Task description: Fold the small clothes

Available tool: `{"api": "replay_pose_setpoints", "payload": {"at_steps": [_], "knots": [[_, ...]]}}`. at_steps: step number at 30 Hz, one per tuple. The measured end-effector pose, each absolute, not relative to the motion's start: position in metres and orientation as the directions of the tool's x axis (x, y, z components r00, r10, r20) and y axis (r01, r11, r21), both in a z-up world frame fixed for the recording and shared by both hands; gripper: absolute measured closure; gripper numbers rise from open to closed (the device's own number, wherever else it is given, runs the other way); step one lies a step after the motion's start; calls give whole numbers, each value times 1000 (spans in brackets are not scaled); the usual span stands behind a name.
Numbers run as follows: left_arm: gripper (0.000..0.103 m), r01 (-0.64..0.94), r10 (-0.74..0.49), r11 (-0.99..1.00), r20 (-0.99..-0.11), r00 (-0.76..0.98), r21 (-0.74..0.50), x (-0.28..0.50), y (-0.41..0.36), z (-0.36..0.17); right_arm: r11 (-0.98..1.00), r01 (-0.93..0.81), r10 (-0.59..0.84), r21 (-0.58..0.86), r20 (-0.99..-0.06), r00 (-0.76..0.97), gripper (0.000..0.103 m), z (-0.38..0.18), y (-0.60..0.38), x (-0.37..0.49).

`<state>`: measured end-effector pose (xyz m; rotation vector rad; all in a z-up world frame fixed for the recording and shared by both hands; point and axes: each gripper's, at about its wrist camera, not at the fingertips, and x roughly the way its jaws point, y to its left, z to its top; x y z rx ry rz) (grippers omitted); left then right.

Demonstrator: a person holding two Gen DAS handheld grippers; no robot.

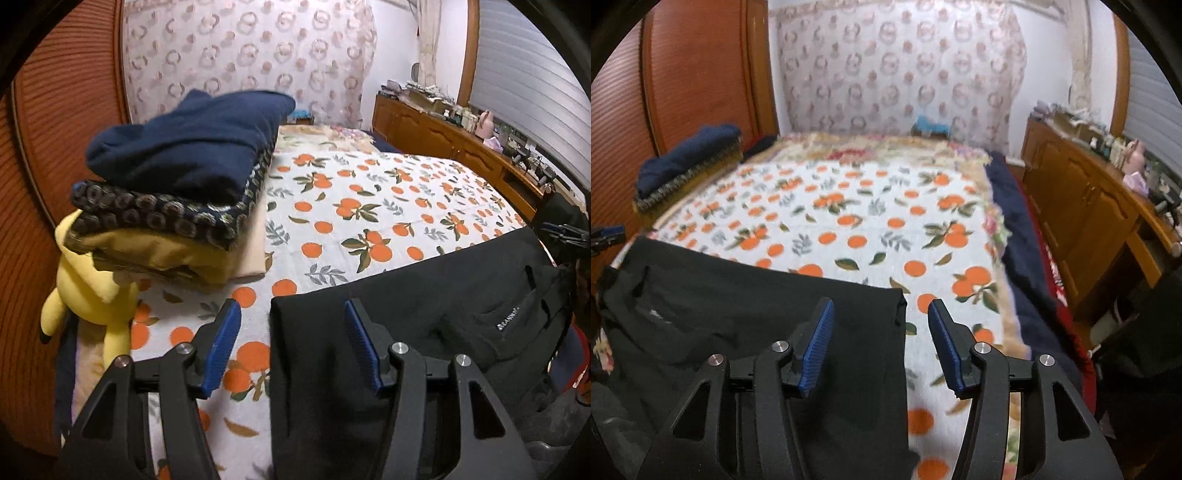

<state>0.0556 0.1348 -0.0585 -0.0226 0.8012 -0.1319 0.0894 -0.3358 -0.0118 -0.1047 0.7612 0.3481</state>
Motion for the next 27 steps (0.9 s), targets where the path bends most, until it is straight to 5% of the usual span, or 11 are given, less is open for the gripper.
{"api": "replay_pose_setpoints", "payload": {"at_steps": [23, 27], "knots": [[46, 103, -146, 989, -770, 622, -104, 76, 134, -92, 939, -342, 230, 19, -774, 590, 41, -44, -318, 117], [71, 140, -183, 983, -768, 613, -123, 76, 130, -90, 935, -349, 261, 62, -786, 561, 41, -46, -318, 117]]}}
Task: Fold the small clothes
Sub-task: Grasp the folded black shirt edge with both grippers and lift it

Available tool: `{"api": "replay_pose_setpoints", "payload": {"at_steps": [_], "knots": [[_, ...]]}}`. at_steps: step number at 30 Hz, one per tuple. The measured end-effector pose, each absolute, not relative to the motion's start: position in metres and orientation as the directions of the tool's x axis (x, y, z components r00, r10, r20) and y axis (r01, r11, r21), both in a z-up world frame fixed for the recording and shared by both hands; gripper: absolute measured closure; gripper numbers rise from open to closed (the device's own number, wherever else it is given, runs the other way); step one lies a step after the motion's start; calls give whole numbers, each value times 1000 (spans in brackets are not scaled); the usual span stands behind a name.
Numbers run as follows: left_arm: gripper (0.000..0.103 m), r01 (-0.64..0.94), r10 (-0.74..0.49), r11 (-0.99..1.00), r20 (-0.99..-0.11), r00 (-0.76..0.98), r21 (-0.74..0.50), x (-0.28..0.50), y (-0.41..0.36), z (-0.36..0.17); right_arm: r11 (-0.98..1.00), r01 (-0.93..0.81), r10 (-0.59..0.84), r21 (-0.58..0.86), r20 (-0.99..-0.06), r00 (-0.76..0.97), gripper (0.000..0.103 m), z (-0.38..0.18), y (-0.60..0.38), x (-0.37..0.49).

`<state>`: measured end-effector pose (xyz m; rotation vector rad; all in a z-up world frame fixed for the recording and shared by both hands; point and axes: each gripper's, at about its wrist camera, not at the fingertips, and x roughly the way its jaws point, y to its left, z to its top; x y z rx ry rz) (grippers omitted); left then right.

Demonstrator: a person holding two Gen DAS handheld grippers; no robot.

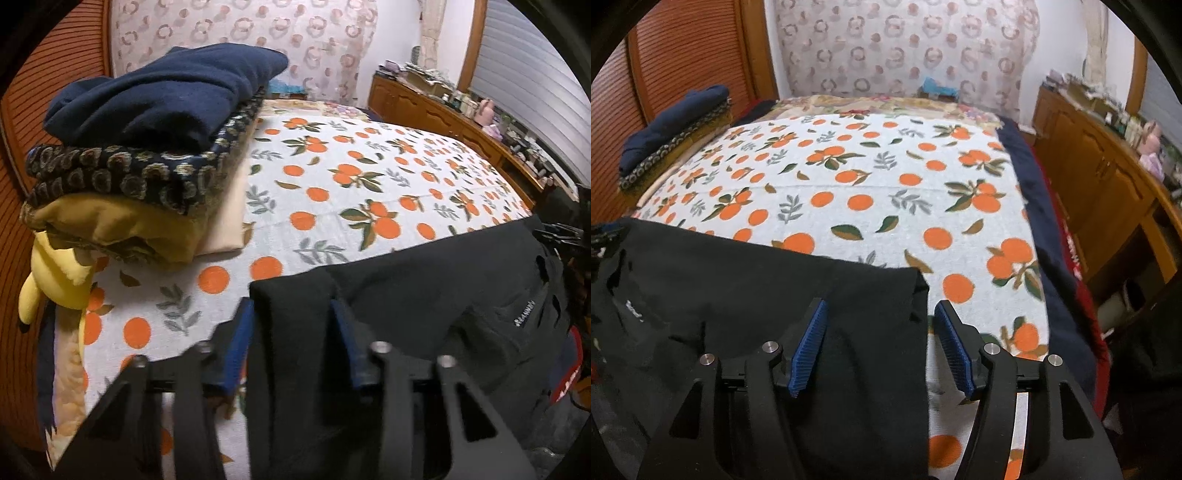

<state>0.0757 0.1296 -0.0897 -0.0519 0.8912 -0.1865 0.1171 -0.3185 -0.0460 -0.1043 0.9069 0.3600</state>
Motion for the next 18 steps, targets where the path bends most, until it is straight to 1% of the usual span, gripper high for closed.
{"api": "replay_pose_setpoints", "payload": {"at_steps": [1, 3, 4, 5, 7, 8, 9, 10, 13, 14, 18], "knots": [[79, 150, -193, 980, -770, 608, -127, 76, 128, -89, 932, -354, 273, 77, -791, 548, 41, -47, -318, 118], [85, 165, -195, 979, -774, 603, -118, 76, 124, -89, 924, -378, 267, 52, -796, 544, 41, -47, -313, 117], [90, 172, -201, 978, -774, 600, -120, 76, 122, -89, 920, -387, 274, 56, -799, 536, 46, -47, -312, 116], [92, 181, -210, 975, -773, 598, -125, 74, 121, -89, 915, -398, 281, 60, -803, 526, 50, -46, -311, 116], [94, 190, -223, 973, -767, 602, -135, 72, 121, -86, 903, -424, 303, 71, -806, 509, 68, -45, -308, 114], [94, 196, -235, 970, -759, 607, -144, 69, 120, -84, 898, -434, 310, 75, -808, 502, 73, -45, -307, 113], [94, 207, -256, 965, -740, 622, -160, 64, 119, -78, 891, -446, 322, 83, -809, 492, 87, -45, -307, 111], [94, 210, -270, 962, -721, 638, -174, 60, 119, -72, 881, -463, 342, 99, -809, 477, 92, -44, -306, 108], [95, 207, -283, 959, -662, 695, -192, 44, 119, -48, 883, -461, 335, 85, -803, 493, 95, -41, -304, 98], [95, 220, -300, 954, -626, 720, -204, 35, 118, -34, 885, -458, 337, 82, -792, 509, 95, -38, -304, 93], [95, 262, -337, 941, -539, 772, -214, 12, 113, 7, 892, -441, 379, 103, -703, 602, 95, -1, -313, 63]]}}
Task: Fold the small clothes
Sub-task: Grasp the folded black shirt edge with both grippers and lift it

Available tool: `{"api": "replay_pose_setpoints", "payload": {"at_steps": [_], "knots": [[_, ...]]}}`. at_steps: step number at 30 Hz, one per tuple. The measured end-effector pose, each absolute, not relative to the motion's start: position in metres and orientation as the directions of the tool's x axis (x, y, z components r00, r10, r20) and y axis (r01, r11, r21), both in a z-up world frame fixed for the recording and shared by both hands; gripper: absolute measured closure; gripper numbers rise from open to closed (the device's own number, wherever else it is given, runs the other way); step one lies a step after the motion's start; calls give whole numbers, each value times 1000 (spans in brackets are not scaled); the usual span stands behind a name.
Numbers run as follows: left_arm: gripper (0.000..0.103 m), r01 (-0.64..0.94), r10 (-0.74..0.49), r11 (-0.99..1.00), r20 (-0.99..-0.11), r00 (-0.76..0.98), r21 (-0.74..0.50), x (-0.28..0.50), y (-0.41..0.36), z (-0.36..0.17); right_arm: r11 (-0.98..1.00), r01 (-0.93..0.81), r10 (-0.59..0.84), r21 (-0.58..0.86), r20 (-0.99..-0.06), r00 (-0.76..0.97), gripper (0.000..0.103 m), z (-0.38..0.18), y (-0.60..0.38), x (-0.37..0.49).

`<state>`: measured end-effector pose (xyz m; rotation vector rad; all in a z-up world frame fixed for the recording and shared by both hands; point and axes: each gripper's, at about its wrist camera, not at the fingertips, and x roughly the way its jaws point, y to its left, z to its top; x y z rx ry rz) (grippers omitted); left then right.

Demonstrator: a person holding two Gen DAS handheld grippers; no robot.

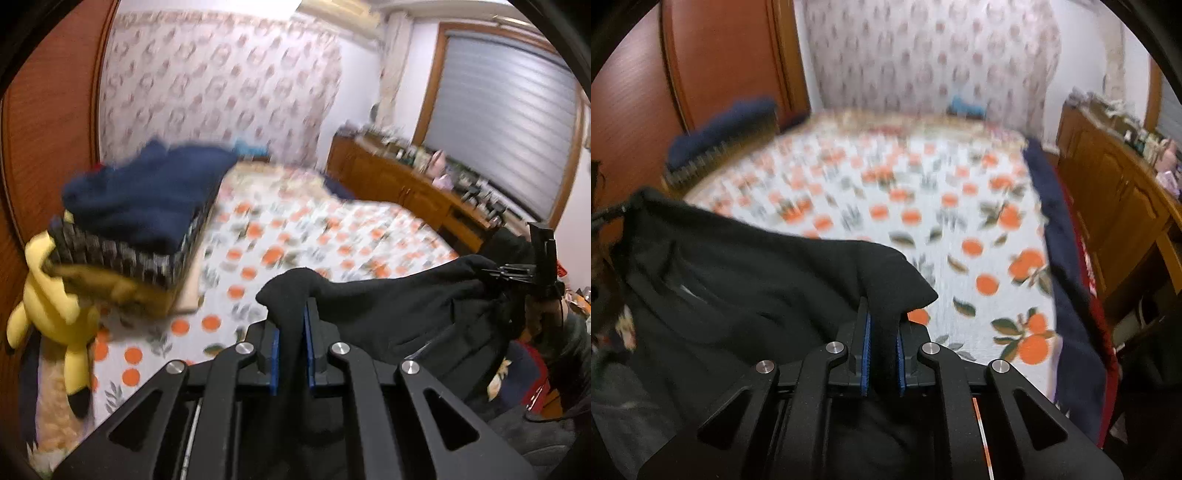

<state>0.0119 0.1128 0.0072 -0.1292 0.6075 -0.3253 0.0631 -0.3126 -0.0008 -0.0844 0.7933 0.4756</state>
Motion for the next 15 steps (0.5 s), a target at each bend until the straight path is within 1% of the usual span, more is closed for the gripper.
{"api": "replay_pose_setpoints", "payload": {"at_steps": [3, 10, 15], "knots": [[95, 292, -352, 936, -477, 806, -197, -4, 108, 38, 891, -441, 405, 107, -627, 665, 96, 36, -321, 38], [95, 330, -362, 932, -313, 878, -152, -31, 109, 108, 898, -439, 398, 29, -478, 783, 96, 129, -338, -5], [95, 342, -363, 931, -205, 909, -130, -52, 118, 152, 901, -434, 397, -18, -373, 839, 96, 182, -347, -27]]}}
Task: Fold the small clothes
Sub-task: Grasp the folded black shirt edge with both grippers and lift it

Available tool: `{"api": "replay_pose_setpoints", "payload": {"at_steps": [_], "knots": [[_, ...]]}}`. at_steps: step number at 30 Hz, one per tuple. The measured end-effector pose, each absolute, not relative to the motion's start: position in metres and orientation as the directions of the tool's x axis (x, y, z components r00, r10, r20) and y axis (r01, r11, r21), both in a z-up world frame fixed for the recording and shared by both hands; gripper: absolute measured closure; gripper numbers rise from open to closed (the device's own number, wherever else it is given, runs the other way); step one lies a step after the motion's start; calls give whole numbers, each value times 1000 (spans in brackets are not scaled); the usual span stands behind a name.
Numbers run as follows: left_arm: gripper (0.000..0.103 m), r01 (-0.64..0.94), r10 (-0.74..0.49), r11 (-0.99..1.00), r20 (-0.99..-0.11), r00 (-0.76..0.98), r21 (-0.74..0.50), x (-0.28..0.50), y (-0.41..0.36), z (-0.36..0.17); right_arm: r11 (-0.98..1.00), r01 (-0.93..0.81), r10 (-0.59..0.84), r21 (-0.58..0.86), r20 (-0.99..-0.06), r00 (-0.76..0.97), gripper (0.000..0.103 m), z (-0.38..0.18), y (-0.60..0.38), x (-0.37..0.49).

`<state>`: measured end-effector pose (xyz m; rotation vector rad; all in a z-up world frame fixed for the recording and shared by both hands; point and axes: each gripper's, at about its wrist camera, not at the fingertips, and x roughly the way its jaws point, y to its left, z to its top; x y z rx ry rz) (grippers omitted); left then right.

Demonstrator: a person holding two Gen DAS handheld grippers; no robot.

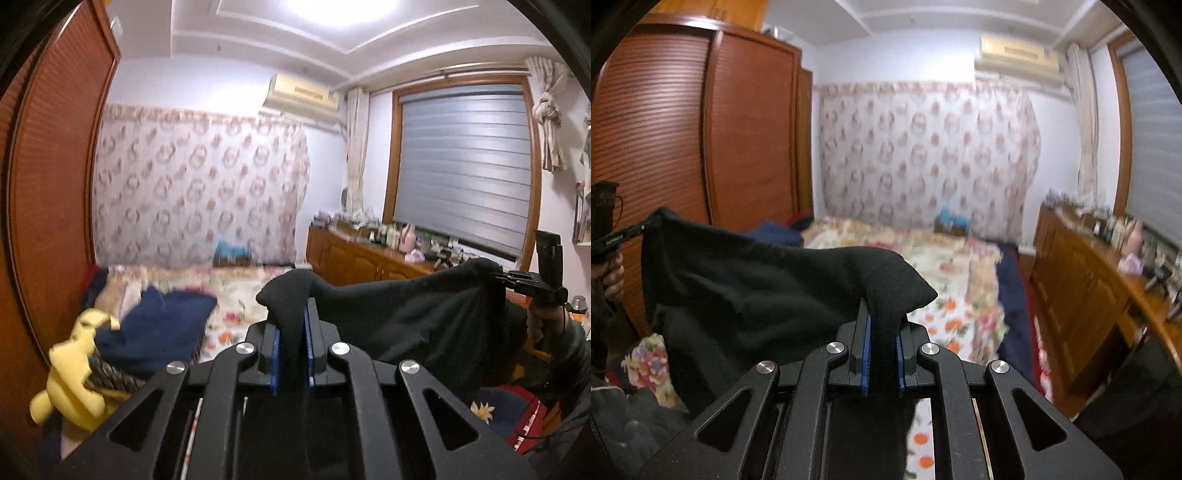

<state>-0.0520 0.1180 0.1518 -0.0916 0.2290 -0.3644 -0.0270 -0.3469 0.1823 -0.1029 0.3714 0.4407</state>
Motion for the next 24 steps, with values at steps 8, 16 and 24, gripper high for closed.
{"api": "replay_pose_setpoints", "payload": {"at_steps": [8, 16, 24], "knots": [[95, 319, -332, 941, -115, 936, -112, -55, 136, 188, 901, -430, 404, -64, -241, 882, 96, 245, -357, -48], [94, 224, -231, 973, -146, 962, -62, 47, 140, 199, 917, -378, 336, -126, -265, 904, 96, 271, -345, 37], [64, 155, -149, 988, -430, 891, -21, 193, 135, 104, 952, -252, 133, -172, -510, 850, 79, 180, -317, 217]]}}
